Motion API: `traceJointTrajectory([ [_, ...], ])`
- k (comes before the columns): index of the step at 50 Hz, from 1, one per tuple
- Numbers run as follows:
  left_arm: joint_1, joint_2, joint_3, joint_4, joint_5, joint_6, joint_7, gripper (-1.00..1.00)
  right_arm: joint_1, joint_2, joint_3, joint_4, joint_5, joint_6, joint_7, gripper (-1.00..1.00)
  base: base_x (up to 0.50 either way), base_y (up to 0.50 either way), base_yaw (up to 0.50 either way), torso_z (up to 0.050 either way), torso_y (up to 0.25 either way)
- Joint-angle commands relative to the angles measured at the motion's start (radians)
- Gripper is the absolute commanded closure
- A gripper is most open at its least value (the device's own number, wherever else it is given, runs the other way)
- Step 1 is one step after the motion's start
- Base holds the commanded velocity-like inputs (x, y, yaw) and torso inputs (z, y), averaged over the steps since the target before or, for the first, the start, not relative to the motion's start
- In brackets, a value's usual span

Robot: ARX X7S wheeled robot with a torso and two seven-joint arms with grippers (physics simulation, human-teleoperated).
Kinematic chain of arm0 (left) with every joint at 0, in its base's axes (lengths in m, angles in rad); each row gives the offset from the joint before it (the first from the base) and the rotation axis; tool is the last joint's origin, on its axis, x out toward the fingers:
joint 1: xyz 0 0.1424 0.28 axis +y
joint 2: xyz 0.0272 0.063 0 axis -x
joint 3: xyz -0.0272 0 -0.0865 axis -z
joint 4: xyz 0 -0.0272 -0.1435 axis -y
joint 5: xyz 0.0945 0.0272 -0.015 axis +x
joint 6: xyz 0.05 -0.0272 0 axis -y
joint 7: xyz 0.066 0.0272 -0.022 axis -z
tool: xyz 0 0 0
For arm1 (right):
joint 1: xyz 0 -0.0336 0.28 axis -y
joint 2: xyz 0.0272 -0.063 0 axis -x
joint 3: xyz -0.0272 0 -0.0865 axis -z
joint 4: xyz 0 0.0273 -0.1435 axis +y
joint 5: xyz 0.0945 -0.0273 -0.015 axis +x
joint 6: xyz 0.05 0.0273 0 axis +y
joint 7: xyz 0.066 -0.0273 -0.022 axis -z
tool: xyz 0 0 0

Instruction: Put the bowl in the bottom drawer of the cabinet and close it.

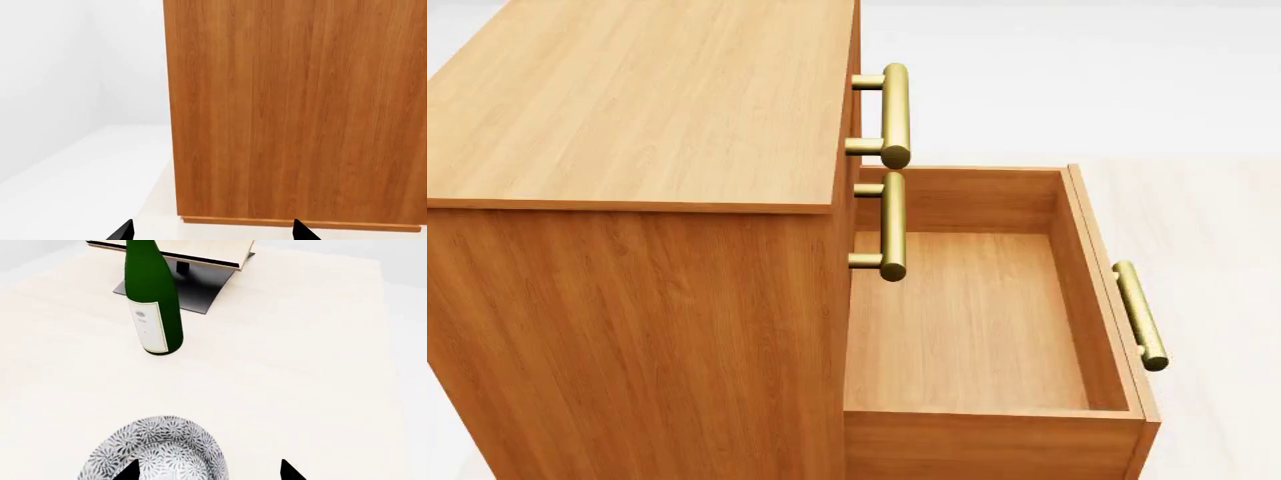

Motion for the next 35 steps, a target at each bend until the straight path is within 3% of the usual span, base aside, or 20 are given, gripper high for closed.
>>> traceJointTrajectory([
  [1,0.003,-0.005,0.001,0.009,-0.003,-0.005,-0.004,-1.00,0.011,0.001,0.024,0.054,0.013,-0.008,-0.016,-1.00,0.00,0.00,0.00,0.000,0.000],
  [35,-0.002,-0.011,0.009,0.001,-0.007,0.003,-0.011,-1.00,0.092,0.055,-0.003,0.325,-0.013,-0.101,-0.071,-1.00,0.00,0.00,0.00,0.000,0.000],
])
